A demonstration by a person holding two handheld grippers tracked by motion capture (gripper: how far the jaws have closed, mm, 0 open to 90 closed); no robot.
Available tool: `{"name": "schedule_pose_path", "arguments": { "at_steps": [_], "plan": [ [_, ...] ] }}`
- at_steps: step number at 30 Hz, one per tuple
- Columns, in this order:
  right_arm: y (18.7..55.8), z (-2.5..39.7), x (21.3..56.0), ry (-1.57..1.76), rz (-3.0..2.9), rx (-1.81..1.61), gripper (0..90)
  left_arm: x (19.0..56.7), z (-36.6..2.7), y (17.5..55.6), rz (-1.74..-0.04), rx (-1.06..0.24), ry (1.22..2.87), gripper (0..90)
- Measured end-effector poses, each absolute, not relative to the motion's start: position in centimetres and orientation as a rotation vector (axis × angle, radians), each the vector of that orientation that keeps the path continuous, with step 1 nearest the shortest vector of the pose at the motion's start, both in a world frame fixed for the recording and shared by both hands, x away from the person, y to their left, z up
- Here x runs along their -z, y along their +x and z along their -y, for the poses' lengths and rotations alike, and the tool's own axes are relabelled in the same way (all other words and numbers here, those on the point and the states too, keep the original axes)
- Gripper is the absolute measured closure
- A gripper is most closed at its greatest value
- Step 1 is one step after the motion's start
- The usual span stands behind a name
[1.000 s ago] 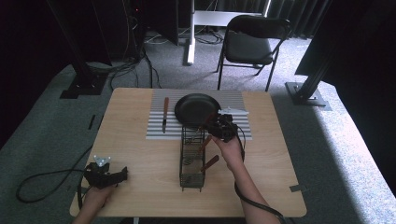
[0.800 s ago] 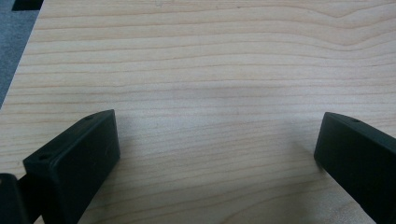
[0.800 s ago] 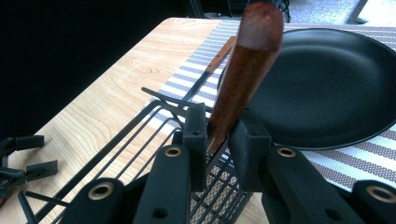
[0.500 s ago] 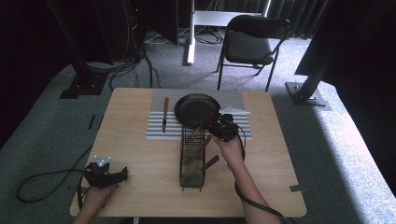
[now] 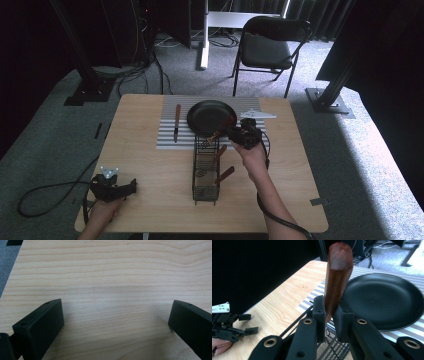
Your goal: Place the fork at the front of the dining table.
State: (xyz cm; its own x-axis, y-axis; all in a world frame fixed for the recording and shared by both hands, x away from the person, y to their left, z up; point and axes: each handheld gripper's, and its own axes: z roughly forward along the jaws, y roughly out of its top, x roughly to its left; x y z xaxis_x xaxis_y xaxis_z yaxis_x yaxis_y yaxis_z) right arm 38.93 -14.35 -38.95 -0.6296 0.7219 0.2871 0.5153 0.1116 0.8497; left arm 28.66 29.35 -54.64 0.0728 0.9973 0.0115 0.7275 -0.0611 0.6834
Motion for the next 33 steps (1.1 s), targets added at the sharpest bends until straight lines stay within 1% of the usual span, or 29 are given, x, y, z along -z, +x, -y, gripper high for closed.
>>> {"name": "schedule_pose_path", "arguments": {
  "at_steps": [13,23,25,30,33],
  "plan": [
    [37.4,16.5,35.3,1.2,-2.114,-1.588,80.6,54.6,-29.3,28.7,-1.706,-0.685,1.844,0.0],
    [36.9,18.1,33.4,1.197,-2.066,-1.601,80.6,54.6,-29.4,28.7,-1.706,-0.685,1.845,0.0],
    [36.9,19.1,32.9,1.208,-2.032,-1.596,80.6,54.6,-29.4,28.7,-1.706,-0.685,1.845,0.0],
    [37.3,20.5,33.1,1.249,-2.003,-1.582,80.6,54.6,-29.3,28.7,-1.706,-0.685,1.845,0.0],
    [37.8,22.0,33.8,1.284,-1.975,-1.559,80.6,54.6,-29.3,28.7,-1.706,-0.686,1.844,0.0]
  ]
}}
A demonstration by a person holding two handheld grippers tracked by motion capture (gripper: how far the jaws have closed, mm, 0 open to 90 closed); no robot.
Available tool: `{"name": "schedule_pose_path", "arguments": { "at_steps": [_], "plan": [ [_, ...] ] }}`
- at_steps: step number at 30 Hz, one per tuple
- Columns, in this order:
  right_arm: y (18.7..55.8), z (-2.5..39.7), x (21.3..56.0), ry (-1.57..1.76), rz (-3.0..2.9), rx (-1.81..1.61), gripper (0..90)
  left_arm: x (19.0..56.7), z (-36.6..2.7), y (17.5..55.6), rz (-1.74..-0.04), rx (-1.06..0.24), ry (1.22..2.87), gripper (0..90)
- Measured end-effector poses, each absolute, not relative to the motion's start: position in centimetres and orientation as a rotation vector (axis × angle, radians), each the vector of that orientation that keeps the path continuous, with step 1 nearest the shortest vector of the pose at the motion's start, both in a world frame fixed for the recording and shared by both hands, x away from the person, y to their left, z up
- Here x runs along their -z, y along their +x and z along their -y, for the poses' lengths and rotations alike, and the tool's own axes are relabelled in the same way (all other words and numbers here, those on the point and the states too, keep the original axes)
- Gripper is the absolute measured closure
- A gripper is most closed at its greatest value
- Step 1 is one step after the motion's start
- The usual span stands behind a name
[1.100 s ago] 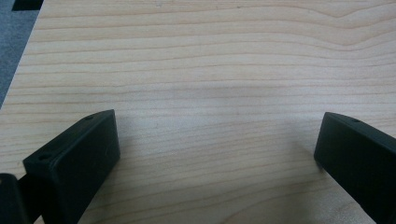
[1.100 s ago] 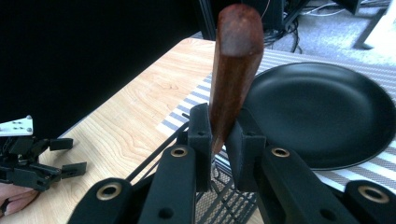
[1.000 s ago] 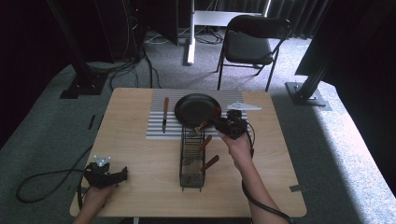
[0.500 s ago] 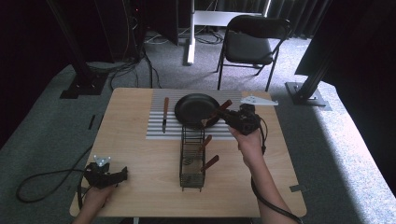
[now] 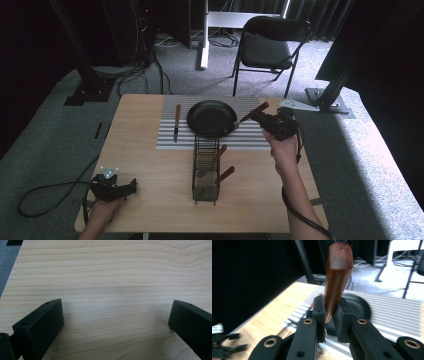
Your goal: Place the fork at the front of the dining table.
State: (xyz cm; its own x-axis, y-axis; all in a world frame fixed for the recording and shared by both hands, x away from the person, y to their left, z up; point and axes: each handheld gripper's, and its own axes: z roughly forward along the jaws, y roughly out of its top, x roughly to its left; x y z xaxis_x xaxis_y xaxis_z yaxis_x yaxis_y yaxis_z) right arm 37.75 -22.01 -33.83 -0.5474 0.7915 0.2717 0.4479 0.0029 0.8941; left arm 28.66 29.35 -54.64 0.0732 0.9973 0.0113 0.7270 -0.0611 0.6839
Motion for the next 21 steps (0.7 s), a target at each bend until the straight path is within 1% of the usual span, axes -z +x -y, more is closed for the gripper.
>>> {"name": "schedule_pose_path", "arguments": {
  "at_steps": [8,9,10,18,21],
  "plan": [
    [38.5,24.7,36.3,1.393,-1.934,-1.468,80.6,54.6,-29.3,28.7,-1.707,-0.686,1.844,0.0],
    [38.8,25.5,37.3,1.422,-1.929,-1.409,80.6,54.6,-29.3,28.7,-1.706,-0.686,1.844,0.0],
    [38.8,25.7,37.7,1.428,-1.929,-1.388,80.6,54.6,-29.3,28.7,-1.706,-0.687,1.844,0.0],
    [39.7,26.4,40.0,1.469,-1.941,-1.234,80.6,54.6,-29.3,28.7,-1.712,-0.688,1.838,0.0],
    [39.8,26.4,40.2,1.47,-1.945,-1.216,80.6,54.6,-29.3,28.7,-1.712,-0.688,1.839,0.0]
  ]
}}
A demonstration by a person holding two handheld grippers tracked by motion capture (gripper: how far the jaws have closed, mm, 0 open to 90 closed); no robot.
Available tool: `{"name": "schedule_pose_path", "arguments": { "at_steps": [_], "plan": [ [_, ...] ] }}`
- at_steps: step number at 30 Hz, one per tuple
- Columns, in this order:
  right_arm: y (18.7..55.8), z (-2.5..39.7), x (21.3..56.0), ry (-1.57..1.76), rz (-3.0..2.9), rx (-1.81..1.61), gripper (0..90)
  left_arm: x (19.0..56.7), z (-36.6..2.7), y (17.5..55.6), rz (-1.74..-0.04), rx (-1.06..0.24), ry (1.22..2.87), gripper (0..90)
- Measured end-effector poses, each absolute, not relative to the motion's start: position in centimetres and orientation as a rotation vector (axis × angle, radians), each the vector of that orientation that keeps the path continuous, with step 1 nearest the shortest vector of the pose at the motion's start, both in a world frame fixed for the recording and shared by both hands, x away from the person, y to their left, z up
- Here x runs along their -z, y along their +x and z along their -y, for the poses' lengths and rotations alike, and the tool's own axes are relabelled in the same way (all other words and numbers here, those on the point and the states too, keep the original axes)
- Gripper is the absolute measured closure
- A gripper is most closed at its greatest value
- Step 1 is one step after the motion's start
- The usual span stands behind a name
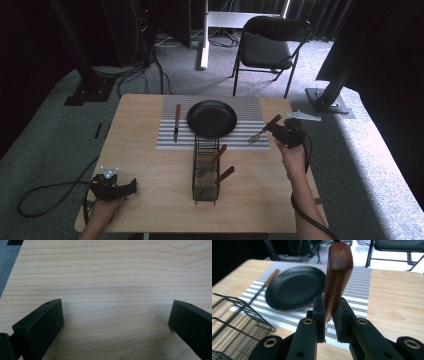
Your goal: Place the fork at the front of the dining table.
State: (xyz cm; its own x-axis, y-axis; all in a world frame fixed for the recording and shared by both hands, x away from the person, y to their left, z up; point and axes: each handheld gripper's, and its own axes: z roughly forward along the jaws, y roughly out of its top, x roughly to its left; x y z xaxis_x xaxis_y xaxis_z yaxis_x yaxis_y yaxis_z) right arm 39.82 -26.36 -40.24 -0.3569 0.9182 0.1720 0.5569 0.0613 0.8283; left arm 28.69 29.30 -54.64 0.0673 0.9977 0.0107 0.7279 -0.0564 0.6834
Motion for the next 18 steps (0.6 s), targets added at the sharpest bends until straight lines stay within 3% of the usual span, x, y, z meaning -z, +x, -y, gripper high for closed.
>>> {"name": "schedule_pose_path", "arguments": {
  "at_steps": [18],
  "plan": [
    [42.6,24.4,42.7,1.511,-1.987,-1.073,80.6,54.6,-29.3,28.7,-1.712,-0.688,1.839,0.0]
  ]
}}
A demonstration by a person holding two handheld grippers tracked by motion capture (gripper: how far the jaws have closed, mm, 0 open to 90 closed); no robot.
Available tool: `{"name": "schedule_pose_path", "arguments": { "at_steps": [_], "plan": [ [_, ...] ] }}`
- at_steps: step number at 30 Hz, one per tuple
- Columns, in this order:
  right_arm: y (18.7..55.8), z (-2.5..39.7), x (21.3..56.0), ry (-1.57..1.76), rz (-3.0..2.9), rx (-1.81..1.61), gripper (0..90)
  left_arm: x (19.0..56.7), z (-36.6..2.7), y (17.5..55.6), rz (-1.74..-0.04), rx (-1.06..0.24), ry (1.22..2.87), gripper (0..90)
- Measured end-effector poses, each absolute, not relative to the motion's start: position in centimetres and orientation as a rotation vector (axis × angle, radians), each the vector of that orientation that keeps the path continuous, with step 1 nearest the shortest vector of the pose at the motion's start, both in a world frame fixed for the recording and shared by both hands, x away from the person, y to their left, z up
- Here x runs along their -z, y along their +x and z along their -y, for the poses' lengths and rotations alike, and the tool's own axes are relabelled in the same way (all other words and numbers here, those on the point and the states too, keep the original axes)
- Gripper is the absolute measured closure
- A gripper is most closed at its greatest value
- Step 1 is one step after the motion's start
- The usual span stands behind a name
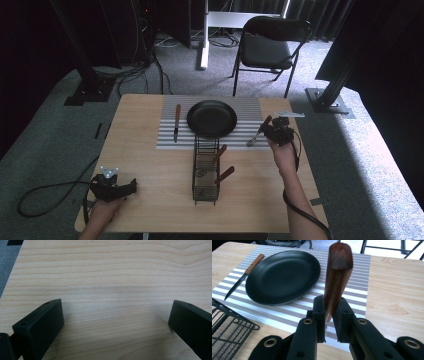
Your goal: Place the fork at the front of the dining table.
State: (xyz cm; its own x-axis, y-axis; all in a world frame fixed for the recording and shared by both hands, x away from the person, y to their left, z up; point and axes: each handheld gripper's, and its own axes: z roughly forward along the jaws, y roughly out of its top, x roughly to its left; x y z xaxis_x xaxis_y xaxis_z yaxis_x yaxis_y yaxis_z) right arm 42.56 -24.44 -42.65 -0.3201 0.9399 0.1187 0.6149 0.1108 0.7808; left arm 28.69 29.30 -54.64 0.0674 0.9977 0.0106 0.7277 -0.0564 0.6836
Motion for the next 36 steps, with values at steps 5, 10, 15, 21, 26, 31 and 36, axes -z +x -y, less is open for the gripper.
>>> {"name": "schedule_pose_path", "arguments": {
  "at_steps": [5,10,15,21,26,31,36],
  "plan": [
    [42.9,23.8,42.6,1.506,-1.978,-1.057,80.6,54.6,-29.3,28.7,-1.712,-0.688,1.839,0.0],
    [43.2,23.4,42.8,1.499,-1.957,-1.063,80.4,54.6,-29.3,28.7,-1.712,-0.688,1.84,0.0],
    [44.0,23.1,43.3,1.532,-1.93,-1.094,79.5,54.6,-29.3,28.7,-1.712,-0.688,1.839,0.0],
    [45.3,22.8,44.5,1.597,-1.902,-1.076,80.2,54.6,-29.3,28.7,-1.712,-0.688,1.839,0.0],
    [47.6,21.7,44.1,1.608,-1.94,-1.003,80.3,54.6,-29.3,28.7,-1.712,-0.688,1.839,0.0],
    [51.0,20.2,44.5,1.63,-1.986,-0.917,80.3,54.6,-29.3,28.7,-1.712,-0.688,1.839,0.0],
    [53.9,19.3,45.7,1.698,-2.001,-0.852,80.3,54.6,-29.3,28.7,-1.712,-0.689,1.839,0.0]
  ]
}}
